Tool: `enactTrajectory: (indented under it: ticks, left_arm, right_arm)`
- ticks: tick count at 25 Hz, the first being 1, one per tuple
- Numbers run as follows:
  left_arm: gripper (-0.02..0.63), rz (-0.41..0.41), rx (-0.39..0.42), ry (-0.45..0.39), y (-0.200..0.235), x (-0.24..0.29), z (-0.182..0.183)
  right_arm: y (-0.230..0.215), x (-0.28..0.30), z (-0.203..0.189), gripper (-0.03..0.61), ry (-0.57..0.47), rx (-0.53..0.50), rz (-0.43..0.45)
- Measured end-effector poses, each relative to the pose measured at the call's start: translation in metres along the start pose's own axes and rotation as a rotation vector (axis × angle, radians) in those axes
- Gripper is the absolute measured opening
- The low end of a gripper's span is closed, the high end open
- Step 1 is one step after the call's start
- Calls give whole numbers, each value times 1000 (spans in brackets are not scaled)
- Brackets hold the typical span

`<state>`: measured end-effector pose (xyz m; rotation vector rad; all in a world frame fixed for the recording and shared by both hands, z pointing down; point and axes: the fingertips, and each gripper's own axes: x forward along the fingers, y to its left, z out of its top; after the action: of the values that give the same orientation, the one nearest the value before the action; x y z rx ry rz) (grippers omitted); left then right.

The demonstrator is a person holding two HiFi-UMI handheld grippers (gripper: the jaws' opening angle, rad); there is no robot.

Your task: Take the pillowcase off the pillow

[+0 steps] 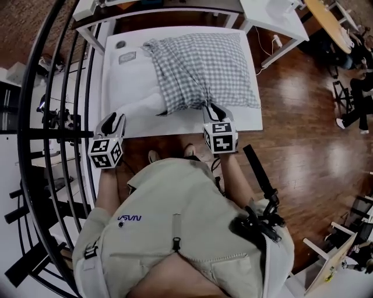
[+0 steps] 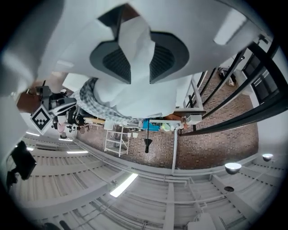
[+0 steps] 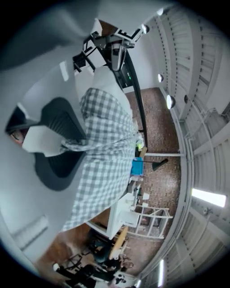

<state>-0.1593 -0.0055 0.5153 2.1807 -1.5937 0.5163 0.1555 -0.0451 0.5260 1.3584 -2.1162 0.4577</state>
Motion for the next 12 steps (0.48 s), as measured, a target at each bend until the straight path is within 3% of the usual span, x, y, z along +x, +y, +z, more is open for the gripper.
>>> enactTrajectory:
  ticks: [4,12]
  left_arm:
    - [151,-3,20,-57,-22,4,37]
    - [203,-49,113,-71,-45,53,78]
  right_arm:
    - [2,-10,36,86,-95,-12,65]
    - [12,11,97,86,-188,-91,109]
